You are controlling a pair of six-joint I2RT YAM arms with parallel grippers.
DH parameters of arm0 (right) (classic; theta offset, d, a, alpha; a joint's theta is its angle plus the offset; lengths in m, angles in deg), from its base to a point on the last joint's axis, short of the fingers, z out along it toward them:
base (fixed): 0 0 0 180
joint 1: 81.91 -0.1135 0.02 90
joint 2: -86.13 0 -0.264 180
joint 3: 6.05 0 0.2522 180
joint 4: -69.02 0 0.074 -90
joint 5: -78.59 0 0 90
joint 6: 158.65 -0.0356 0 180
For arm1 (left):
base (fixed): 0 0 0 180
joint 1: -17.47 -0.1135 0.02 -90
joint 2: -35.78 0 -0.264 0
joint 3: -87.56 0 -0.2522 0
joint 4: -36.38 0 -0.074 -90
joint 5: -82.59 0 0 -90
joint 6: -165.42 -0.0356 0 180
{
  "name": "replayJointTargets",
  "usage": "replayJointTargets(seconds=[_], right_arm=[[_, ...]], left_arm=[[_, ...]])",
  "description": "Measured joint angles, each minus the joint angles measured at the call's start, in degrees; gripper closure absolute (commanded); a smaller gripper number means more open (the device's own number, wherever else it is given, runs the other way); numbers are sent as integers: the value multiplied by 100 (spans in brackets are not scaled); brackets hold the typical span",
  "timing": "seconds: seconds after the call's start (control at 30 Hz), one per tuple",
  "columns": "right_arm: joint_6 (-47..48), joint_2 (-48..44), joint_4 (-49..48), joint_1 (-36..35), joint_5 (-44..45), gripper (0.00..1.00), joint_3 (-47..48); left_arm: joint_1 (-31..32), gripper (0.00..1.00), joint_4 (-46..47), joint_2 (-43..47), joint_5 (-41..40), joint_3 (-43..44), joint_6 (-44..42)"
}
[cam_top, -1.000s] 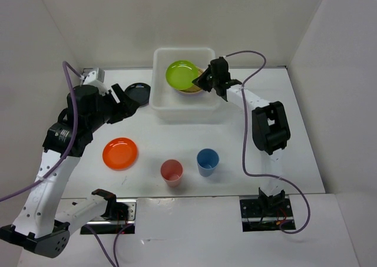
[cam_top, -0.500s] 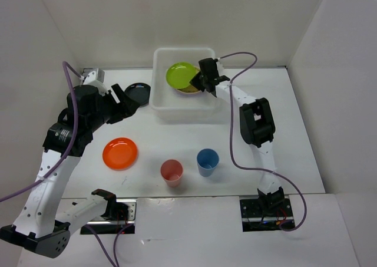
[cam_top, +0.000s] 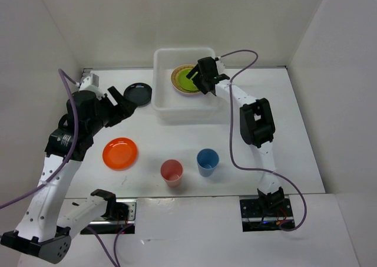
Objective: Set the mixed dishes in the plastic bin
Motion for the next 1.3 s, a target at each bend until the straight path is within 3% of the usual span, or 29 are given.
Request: replayJointTargets(seconds=[0.13,0.27,0.43,0.57,0.7,0.83,1.3], right_arm=[[313,-251,85,-20,155,13,0],[706,-942,177,-114,321,10,0],[1198,-2518,37,-284,361,9,-260],[1593,-4177,-168,-345,354,8,-874],[1904,-5484,-310,-326,426,8,-1502],[2116,-6229,-273,-313,452,8,-2057],[2312,-6669,153,-299,455,8,-2531]], left_arm=[[-470,19,413,52,22,-463,297],[-1196,24,1106,-474,669,-789,531],[-2389,31,2208,-1985,1711,-1204,883],[-2872,37,2758,-3370,2146,-1128,1016],[-2959,37,2975,-4247,2343,-955,1054],[-2959,37,3316,-4964,2483,-505,1058],[-2870,37,3670,-6175,2122,190,1054]])
